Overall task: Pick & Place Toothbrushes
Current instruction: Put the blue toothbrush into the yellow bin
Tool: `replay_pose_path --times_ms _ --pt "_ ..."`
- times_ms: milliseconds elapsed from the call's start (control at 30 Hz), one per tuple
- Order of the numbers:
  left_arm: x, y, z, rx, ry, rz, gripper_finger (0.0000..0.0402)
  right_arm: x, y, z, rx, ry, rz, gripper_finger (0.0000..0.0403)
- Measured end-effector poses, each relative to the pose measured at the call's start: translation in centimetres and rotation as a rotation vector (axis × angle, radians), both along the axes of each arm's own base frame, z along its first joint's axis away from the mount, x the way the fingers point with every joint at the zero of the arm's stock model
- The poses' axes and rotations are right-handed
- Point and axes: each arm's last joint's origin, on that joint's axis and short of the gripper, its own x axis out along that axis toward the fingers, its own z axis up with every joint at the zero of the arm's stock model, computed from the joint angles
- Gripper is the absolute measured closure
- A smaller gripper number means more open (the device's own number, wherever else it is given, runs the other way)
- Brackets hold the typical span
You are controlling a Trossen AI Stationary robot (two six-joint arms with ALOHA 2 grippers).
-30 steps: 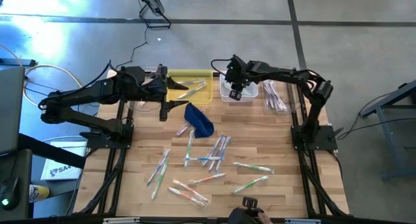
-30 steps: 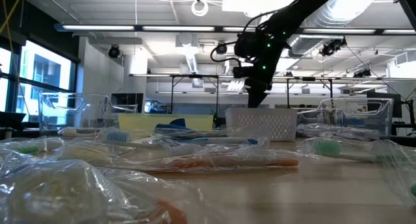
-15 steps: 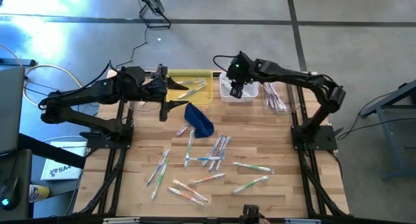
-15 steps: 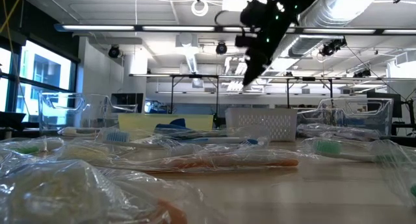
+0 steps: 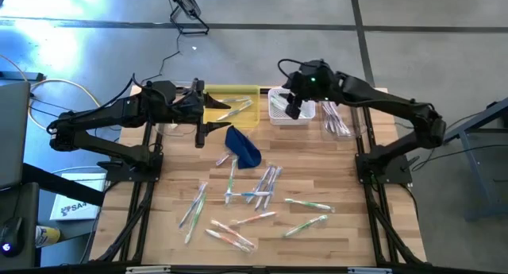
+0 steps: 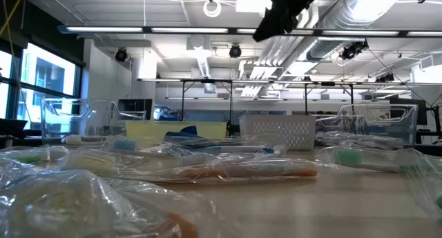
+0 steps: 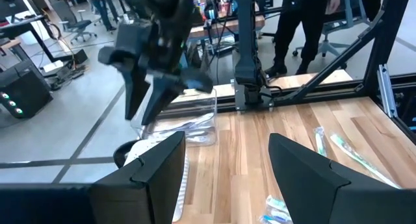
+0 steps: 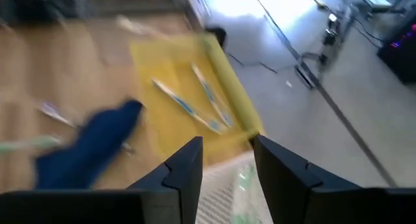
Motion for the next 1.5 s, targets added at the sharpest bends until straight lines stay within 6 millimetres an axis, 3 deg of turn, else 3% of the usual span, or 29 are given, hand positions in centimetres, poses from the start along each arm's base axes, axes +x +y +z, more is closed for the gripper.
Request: replay_pose_path --times_ms 233,533,933,1500 --pt "0.0 0.0 0.0 0.000 0.000 0.000 0.0185 -0.5 2.4 2.5 0.062 -0.183 0.095 0.0270" --pt "0.0 0.0 0.0 0.000 0.000 -0.001 0.0185 -0.2 5.3 4.4 0.021 -0.306 0.204 0.0270" --pt "0.0 0.0 0.0 -0.001 0.000 -0.004 0.0185 0.5 8.1 4.6 0.025 -0.329 0.307 0.0270" --pt "0.0 0.0 0.0 -0.003 0.001 -0.004 0.0185 0.8 10.5 4.6 0.040 -0.331 0.384 0.0270"
